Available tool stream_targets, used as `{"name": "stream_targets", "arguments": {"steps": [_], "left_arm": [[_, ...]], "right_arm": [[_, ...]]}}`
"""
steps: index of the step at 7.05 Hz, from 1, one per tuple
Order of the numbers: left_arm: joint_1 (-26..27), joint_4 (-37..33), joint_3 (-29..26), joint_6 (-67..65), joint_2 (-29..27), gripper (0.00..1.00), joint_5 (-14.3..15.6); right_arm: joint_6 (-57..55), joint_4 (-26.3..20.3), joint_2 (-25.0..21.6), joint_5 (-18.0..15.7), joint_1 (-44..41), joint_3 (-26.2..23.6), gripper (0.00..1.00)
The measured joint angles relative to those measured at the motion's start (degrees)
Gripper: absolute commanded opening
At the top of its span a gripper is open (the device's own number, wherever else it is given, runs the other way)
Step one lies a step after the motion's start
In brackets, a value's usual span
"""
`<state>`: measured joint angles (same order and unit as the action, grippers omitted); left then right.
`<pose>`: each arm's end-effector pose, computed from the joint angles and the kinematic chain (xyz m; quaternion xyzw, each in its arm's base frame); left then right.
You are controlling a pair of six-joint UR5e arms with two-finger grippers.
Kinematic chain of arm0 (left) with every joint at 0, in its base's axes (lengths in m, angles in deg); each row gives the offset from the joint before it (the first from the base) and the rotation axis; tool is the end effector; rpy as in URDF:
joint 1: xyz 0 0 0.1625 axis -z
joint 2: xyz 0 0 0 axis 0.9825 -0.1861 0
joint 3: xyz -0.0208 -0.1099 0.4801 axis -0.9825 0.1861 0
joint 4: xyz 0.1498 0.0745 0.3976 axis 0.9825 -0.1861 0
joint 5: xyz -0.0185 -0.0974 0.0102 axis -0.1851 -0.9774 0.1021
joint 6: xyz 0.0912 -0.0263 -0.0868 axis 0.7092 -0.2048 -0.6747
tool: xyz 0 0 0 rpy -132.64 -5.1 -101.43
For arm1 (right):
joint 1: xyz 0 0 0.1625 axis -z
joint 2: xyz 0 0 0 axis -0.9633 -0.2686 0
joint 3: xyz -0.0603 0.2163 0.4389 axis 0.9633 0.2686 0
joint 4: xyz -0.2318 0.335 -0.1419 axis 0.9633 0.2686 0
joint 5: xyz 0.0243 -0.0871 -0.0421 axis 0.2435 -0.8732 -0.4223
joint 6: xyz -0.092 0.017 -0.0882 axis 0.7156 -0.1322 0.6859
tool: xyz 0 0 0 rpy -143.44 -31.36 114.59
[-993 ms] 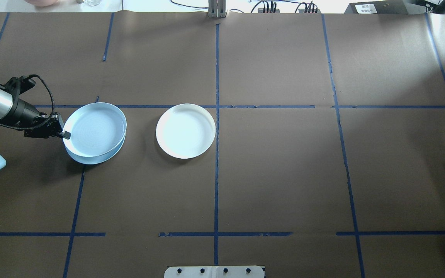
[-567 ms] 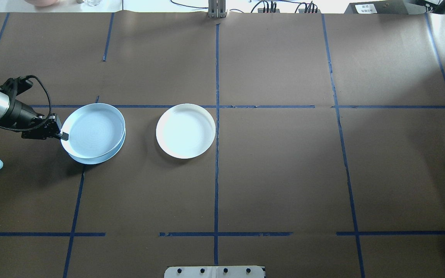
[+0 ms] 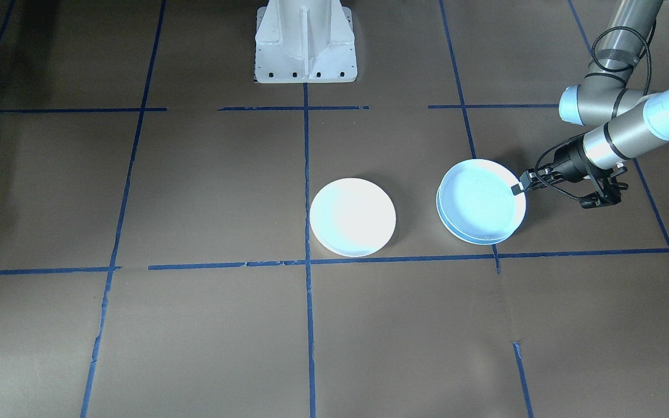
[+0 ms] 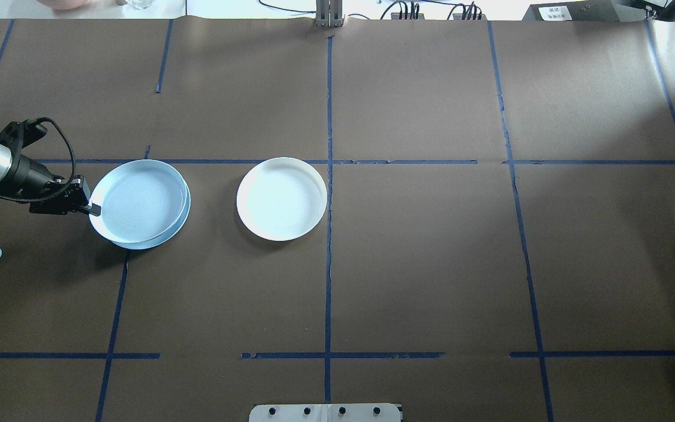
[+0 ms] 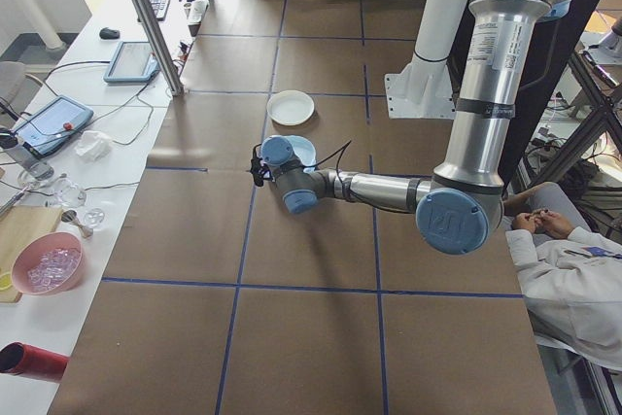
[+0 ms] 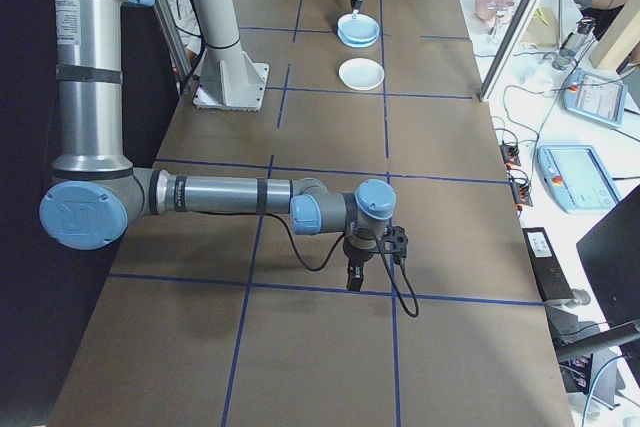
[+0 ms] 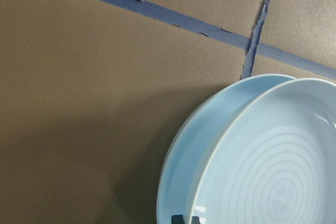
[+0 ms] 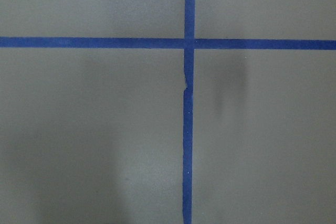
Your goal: Stack plate in center
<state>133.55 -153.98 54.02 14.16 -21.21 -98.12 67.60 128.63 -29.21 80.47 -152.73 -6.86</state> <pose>0.3250 -0.5094 0.6190 -0.0748 0.5600 -0.0809 0.8211 -0.0508 -0.4983 0.7620 -0.0378 -0.3384 -0.0076 0.9402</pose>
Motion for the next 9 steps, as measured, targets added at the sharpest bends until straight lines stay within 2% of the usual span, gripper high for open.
{"name": "stream_targets", "arguments": {"steps": [1,5,7,8,9], "left_arm": [[-0.02,0.02,-0.05,0.02,0.0,0.72,0.01],[-0.07,0.42,1.05,-2.44,-1.69,0.73,-0.37],[-0.42,2.49,1.41,-6.77,-6.27,0.73,-0.07],[-1.58,5.62,1.45,-7.78,-9.42,0.73,0.49],[-3.79,8.06,1.5,-9.46,-12.39,0.72,2.67]], "right_arm": [[0.0,0.0,0.0,0.0,0.0,0.0,1.0],[0.0,0.0,0.0,0.0,0.0,0.0,1.0],[0.0,0.0,0.0,0.0,0.0,0.0,1.0],[0.0,0.0,0.0,0.0,0.0,0.0,1.0],[0.0,0.0,0.0,0.0,0.0,0.0,1.0]]}}
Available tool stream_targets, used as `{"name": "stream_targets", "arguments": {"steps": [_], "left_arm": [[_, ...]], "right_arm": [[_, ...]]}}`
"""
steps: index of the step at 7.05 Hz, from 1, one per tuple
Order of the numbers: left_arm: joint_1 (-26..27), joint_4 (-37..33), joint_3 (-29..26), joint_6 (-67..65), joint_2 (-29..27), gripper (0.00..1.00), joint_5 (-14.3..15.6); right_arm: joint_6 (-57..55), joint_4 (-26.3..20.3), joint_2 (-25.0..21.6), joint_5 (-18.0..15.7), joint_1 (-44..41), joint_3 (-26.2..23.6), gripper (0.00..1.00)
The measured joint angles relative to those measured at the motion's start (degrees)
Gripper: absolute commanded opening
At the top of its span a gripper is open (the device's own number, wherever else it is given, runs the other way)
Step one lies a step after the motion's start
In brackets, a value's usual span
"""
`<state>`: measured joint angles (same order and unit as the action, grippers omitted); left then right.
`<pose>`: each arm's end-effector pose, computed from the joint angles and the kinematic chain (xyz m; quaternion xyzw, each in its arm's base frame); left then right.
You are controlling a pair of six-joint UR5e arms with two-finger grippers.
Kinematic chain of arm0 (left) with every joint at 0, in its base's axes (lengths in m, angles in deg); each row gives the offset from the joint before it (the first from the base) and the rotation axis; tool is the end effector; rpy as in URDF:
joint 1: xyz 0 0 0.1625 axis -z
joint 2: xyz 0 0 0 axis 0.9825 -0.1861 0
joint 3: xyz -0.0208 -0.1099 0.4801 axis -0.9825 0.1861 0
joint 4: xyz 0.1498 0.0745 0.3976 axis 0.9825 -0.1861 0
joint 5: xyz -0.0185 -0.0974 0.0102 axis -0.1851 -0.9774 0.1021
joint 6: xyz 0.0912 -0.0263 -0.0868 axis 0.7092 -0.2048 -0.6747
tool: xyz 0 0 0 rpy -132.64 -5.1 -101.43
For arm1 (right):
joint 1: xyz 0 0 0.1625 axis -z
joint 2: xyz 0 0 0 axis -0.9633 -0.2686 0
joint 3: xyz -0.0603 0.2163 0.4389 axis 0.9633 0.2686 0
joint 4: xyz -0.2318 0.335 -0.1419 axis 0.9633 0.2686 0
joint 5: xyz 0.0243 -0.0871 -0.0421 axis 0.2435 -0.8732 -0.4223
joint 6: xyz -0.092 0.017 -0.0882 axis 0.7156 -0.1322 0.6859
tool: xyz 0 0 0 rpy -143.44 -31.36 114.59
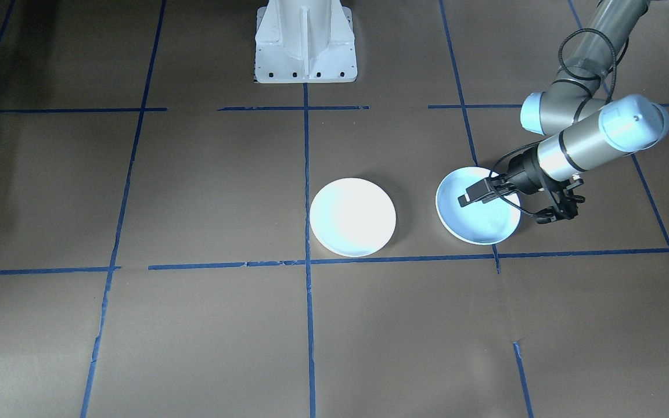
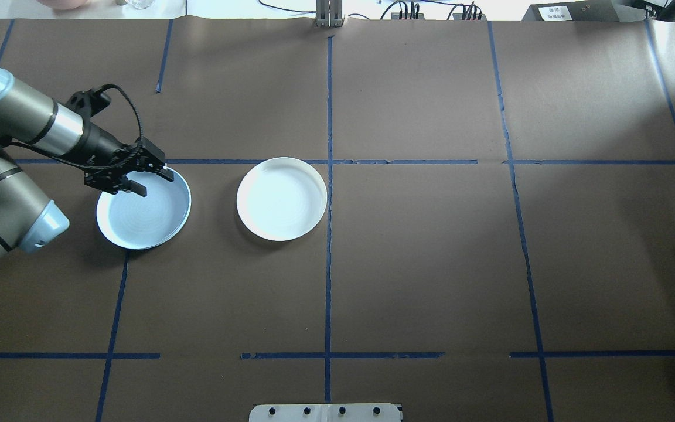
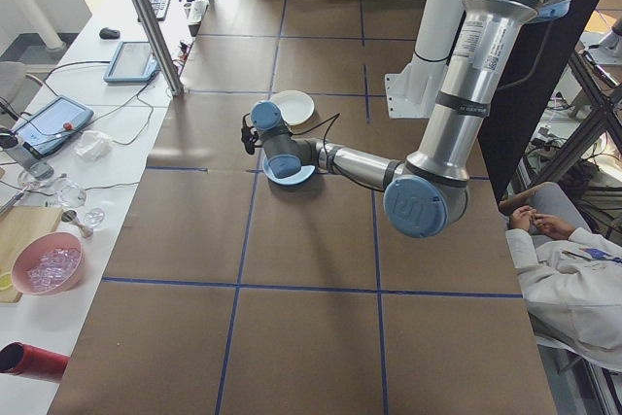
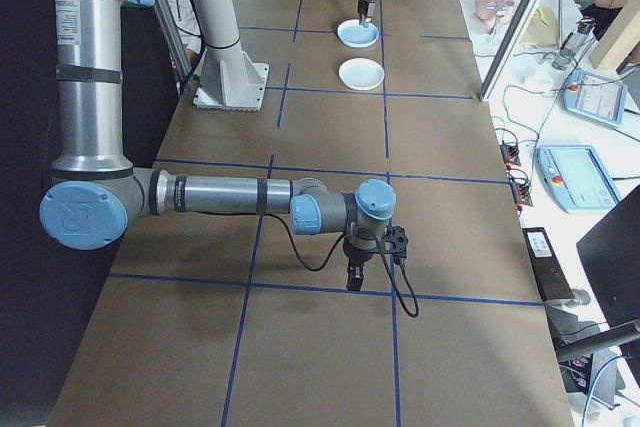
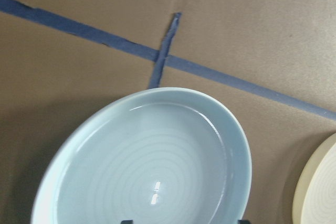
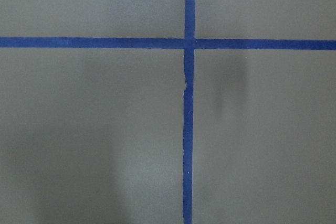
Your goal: Stack plate in center
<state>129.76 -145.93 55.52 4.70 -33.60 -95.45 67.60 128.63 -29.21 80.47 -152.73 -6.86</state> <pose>0.4133 -0.5600 0.4840 -0.0922 0.5739 -0.1084 0.8065 -0.0508 -0.4983 0.7620 -0.0378 -0.3384 -0.0076 0.9402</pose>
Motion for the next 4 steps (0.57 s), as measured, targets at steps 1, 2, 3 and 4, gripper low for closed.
{"name": "stream_targets", "arguments": {"steps": [1,2,3,4], "left_arm": [[-2.0,1.07,0.04,-1.98,-2.12,0.72,2.69],[-4.1,1.71,0.04,-2.99,-3.65,0.73,4.5],[-6.18,2.47,0.01,-3.34,-4.73,0.74,6.44],[-7.81,3.51,-0.04,-3.4,-5.84,0.75,8.85]], "right_arm": [[0.0,0.0,0.0,0.0,0.0,0.0,1.0],[0.0,0.0,0.0,0.0,0.0,0.0,1.0],[0.0,0.0,0.0,0.0,0.0,0.0,1.0],[0.0,0.0,0.0,0.0,0.0,0.0,1.0]]}}
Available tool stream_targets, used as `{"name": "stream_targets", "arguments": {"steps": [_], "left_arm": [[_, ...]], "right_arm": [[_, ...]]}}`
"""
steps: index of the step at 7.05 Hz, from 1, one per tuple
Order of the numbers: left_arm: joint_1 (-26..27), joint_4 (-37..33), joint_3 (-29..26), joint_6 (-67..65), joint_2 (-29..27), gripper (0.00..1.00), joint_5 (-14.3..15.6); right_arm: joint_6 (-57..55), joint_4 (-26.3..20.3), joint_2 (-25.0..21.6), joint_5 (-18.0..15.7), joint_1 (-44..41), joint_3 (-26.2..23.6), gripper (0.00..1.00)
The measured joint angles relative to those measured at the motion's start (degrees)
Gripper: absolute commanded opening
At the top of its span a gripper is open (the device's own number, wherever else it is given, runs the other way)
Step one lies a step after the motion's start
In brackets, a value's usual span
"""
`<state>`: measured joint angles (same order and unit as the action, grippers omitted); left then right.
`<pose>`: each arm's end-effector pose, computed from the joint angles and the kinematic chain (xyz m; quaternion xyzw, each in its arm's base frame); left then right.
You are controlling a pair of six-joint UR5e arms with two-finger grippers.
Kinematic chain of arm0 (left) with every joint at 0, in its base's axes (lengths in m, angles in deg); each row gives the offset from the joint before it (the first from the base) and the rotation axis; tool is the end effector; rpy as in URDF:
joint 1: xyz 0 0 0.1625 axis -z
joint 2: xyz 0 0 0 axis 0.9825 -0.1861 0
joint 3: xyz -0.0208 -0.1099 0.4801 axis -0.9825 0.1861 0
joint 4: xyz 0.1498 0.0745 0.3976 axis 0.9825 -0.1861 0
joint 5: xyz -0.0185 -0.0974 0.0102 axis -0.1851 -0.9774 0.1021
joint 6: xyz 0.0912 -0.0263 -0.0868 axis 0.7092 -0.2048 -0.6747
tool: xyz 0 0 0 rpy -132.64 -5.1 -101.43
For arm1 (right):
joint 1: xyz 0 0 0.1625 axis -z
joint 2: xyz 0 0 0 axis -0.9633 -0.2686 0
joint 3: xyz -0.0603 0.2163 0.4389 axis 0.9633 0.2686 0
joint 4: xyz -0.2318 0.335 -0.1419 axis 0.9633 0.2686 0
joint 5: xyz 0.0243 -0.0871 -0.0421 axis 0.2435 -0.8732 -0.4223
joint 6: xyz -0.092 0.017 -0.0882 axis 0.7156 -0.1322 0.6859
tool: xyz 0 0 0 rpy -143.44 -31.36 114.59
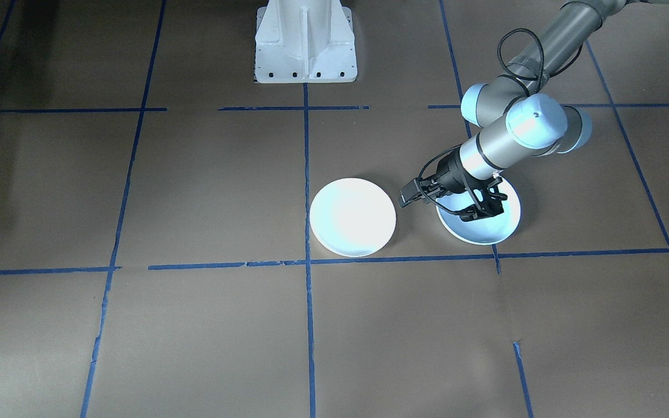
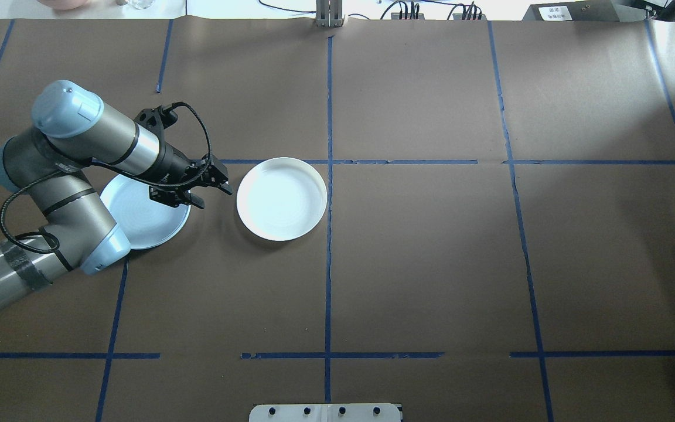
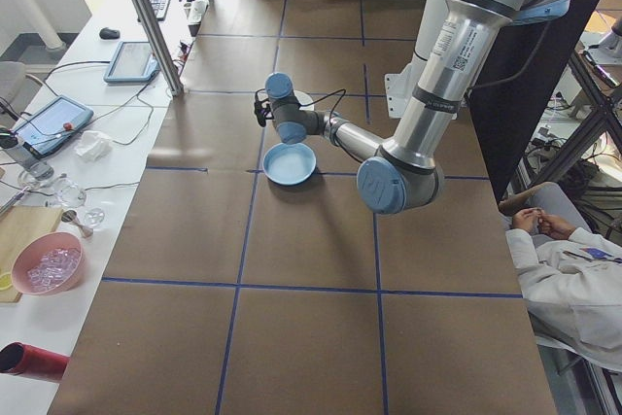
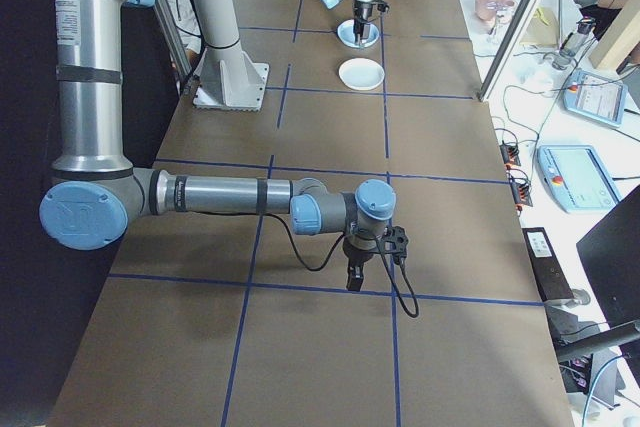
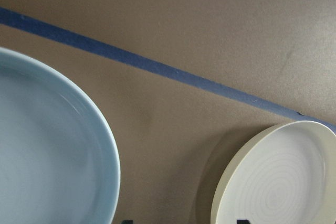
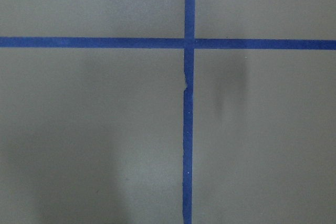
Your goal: Stack plate in center
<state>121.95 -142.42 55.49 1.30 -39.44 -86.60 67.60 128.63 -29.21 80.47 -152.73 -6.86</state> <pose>0.5088 -0.5395 0.4254 -0.0757 0.5656 -0.1111 0.8136 -0.0508 -0.4983 0.7620 -0.0378 -0.3384 -0.0076 0.9402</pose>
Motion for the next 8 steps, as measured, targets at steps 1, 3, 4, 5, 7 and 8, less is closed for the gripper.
{"name": "stream_targets", "arguments": {"steps": [1,3,4,5,7,8], "left_arm": [[-1.24,0.77,-0.11,0.1,-0.96,0.75,2.24],[-3.36,2.31,-0.48,0.55,-2.29,0.71,7.06],[-4.11,4.13,-0.58,1.12,-3.05,0.63,9.05],[-4.68,5.37,-0.64,1.78,-3.65,0.42,10.21],[-5.15,6.06,-0.67,2.2,-3.92,0.03,11.06],[-5.19,6.11,-0.56,2.27,-3.83,0.0,11.11]], "right_arm": [[0.0,0.0,0.0,0.0,0.0,0.0,1.0],[0.0,0.0,0.0,0.0,0.0,0.02,1.0],[0.0,0.0,0.0,0.0,0.0,0.02,1.0],[0.0,0.0,0.0,0.0,0.0,0.02,1.0],[0.0,0.0,0.0,0.0,0.0,0.0,1.0],[0.0,0.0,0.0,0.0,0.0,0.0,1.0]]}}
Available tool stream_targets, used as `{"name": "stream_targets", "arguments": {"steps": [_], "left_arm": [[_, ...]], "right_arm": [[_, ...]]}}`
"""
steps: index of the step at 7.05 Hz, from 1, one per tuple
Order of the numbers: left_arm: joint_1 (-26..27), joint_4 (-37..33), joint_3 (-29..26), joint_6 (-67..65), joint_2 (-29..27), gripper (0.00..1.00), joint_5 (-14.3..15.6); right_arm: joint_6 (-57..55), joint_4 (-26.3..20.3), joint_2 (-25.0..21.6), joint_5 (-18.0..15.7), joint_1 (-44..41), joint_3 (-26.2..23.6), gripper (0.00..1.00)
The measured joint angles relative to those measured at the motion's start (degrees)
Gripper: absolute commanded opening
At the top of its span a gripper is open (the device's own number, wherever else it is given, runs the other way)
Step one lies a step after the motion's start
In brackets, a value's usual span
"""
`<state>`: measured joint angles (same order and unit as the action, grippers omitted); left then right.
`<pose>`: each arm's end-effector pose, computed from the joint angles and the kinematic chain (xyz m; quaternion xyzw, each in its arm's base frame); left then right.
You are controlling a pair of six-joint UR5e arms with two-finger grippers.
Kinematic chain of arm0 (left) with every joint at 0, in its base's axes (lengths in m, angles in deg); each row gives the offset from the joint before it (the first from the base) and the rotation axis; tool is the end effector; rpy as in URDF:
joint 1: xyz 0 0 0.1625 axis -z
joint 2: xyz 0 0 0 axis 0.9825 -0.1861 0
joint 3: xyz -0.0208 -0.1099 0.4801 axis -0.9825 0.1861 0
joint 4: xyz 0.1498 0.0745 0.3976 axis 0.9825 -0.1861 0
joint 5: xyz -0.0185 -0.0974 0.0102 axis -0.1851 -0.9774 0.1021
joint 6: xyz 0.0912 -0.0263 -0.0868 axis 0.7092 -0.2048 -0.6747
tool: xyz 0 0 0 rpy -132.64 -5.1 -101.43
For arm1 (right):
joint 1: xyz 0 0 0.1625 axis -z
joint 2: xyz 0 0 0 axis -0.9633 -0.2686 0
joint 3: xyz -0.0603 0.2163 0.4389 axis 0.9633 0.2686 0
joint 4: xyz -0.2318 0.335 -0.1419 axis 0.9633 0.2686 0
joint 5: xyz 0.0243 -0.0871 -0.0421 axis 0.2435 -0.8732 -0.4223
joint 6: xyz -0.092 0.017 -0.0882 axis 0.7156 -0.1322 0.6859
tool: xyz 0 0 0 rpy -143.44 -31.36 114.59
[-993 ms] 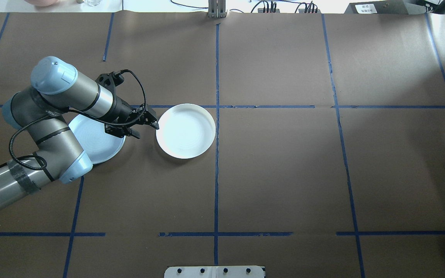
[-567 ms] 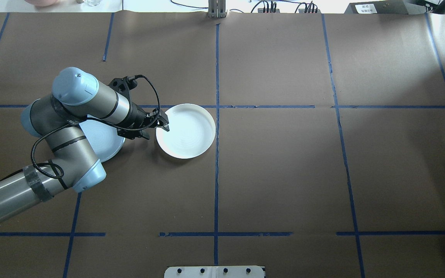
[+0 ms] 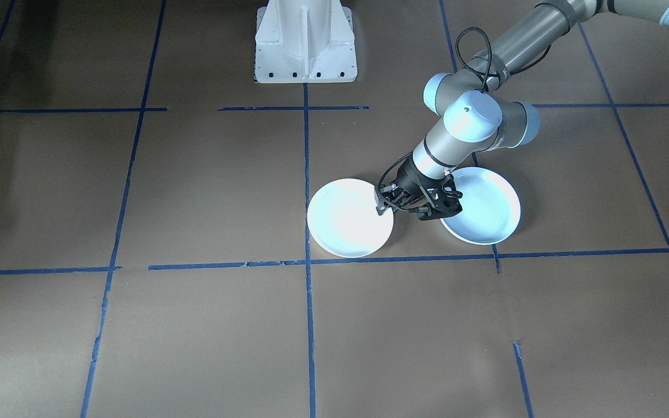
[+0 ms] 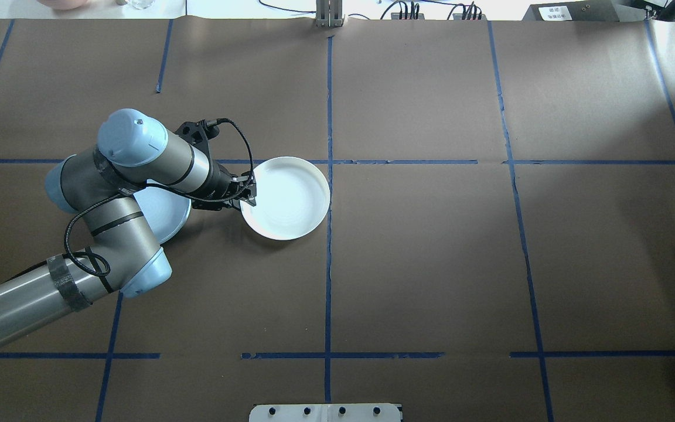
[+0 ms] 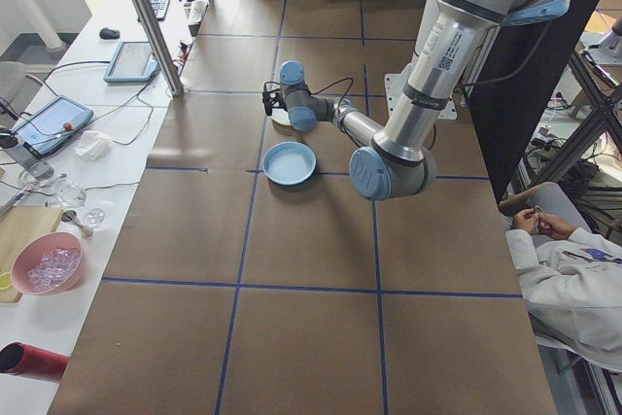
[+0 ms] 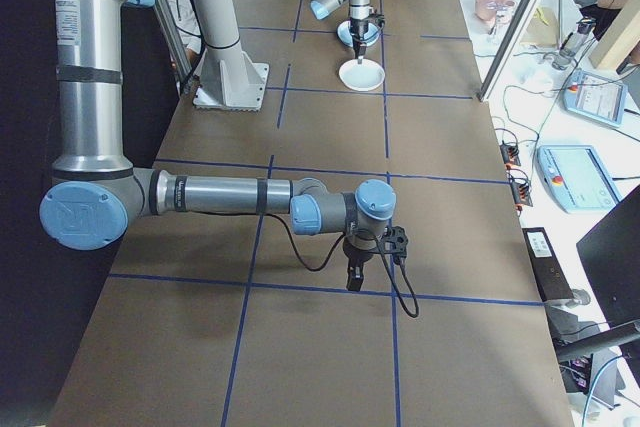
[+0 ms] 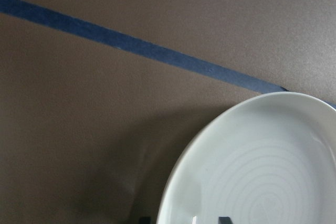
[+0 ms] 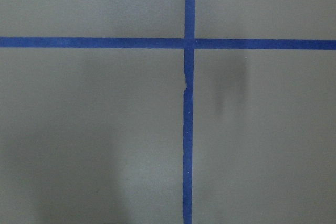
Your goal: Stack plate in center
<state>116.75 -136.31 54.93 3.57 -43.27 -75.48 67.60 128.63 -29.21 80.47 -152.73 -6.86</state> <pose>0.5706 -0.5288 0.4014 -0.0214 0.5307 -0.1198 0.8388 -0.0508 -0.4983 0.7620 -0.0378 -0.3384 -0.0076 0.9402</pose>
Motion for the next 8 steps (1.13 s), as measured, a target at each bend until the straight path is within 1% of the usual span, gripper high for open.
{"name": "stream_targets", "arguments": {"steps": [3,4,6,8], "left_arm": [[0.34,-0.03,1.68,0.06,0.72,0.0,-0.53],[0.93,-0.17,3.87,0.12,1.76,0.0,-0.69],[3.06,-0.59,9.11,1.08,5.94,0.0,-0.9],[5.77,-0.75,12.53,7.05,13.13,0.0,-1.94]], "right_arm": [[0.0,0.0,0.0,0.0,0.0,0.0,1.0],[0.0,0.0,0.0,0.0,0.0,0.0,1.0],[0.0,0.0,0.0,0.0,0.0,0.0,1.0],[0.0,0.0,0.0,0.0,0.0,0.01,1.0]]}}
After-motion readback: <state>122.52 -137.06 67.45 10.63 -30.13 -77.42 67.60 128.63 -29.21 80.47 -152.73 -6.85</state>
